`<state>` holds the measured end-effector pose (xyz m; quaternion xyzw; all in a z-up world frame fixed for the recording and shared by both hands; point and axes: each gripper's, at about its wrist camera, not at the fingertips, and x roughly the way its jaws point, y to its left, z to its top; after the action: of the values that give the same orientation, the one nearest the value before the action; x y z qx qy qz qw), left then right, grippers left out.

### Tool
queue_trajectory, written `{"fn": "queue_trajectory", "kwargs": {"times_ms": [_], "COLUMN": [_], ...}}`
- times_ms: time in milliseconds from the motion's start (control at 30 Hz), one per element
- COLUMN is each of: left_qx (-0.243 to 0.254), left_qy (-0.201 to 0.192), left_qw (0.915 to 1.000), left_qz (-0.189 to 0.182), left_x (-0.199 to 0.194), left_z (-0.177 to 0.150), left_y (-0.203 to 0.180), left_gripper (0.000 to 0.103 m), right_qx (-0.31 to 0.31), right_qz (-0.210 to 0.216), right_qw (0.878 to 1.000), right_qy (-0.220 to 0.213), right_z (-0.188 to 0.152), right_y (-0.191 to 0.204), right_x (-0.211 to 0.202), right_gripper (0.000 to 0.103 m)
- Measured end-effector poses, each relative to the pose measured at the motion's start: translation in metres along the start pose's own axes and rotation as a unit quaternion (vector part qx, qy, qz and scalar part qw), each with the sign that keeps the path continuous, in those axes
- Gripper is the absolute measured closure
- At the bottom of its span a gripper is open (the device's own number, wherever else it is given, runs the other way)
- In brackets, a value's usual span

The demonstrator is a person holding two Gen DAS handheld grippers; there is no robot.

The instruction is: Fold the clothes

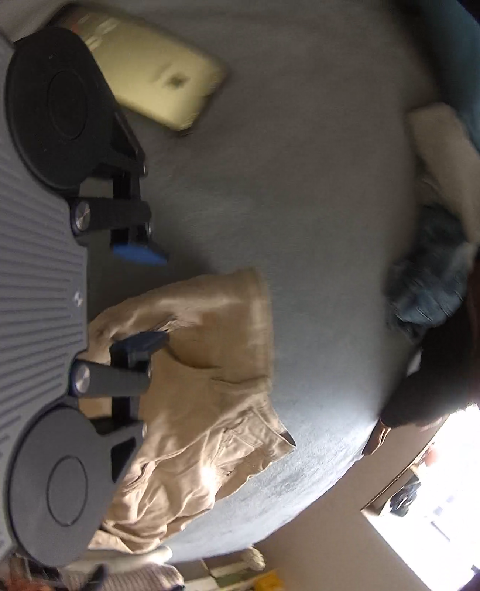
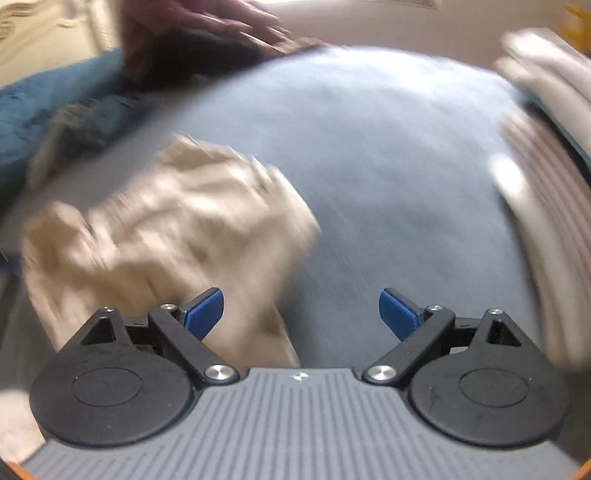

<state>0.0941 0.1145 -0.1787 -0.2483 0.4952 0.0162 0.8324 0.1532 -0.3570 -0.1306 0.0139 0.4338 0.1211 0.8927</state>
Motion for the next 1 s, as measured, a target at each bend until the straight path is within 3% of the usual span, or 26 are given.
{"fn": "queue_trajectory", "kwargs": {"times_ms": [100, 200, 333, 400, 533, 567, 600, 633, 667, 800, 900, 1000], "left_qx": [-0.022, -0.039, -0.050, -0.058, -0.055, -0.054, -0.053, -0.052, -0.051, -0.047, -0.044, -0.053], "left_qy": [0.010, 0.010, 0.008, 0.030, 0.045, 0.046, 0.047, 0.048, 0.049, 0.053, 0.056, 0.031], "left_qw": [0.9997, 0.9988, 0.9975, 0.9963, 0.9968, 0.9968, 0.9969, 0.9969, 0.9969, 0.9970, 0.9971, 0.9977], "left_qz": [-0.009, -0.027, -0.049, -0.056, -0.038, -0.037, -0.036, -0.035, -0.034, -0.031, -0.028, -0.030], "left_x": [0.013, 0.024, 0.040, 0.050, 0.059, 0.059, 0.059, 0.058, 0.058, 0.058, 0.058, 0.046], "left_z": [-0.013, -0.017, -0.013, -0.010, -0.003, 0.000, 0.003, 0.006, 0.009, 0.021, 0.030, 0.044], "left_y": [0.015, 0.023, 0.027, 0.030, 0.022, 0.018, 0.014, 0.010, 0.006, -0.010, -0.023, -0.025], "left_gripper": [0.058, 0.058, 0.056, 0.053, 0.061, 0.072, 0.079, 0.086, 0.090, 0.094, 0.095, 0.095], "right_qx": [-0.038, -0.071, -0.082, -0.073, -0.137, -0.145, -0.139, -0.134, -0.129, -0.179, -0.210, -0.242], "right_qz": [0.049, 0.067, 0.077, 0.092, 0.045, 0.051, 0.061, 0.064, 0.066, 0.039, 0.003, -0.023], "right_qw": [0.998, 0.995, 0.992, 0.988, 0.980, 0.978, 0.979, 0.979, 0.979, 0.976, 0.976, 0.970], "right_qy": [-0.015, -0.002, 0.057, 0.097, 0.140, 0.138, 0.139, 0.140, 0.140, 0.114, 0.065, 0.024], "right_z": [0.054, 0.102, 0.145, 0.156, 0.139, 0.137, 0.138, 0.139, 0.140, 0.150, 0.184, 0.231], "right_y": [0.021, 0.039, 0.056, 0.062, 0.082, 0.085, 0.084, 0.086, 0.087, 0.107, 0.118, 0.130], "right_x": [0.043, 0.108, 0.193, 0.227, 0.248, 0.244, 0.238, 0.232, 0.227, 0.200, 0.180, 0.170], "right_gripper": [0.010, 0.009, 0.009, 0.009, 0.018, 0.034, 0.060, 0.069, 0.086, 0.092, 0.092, 0.093]}}
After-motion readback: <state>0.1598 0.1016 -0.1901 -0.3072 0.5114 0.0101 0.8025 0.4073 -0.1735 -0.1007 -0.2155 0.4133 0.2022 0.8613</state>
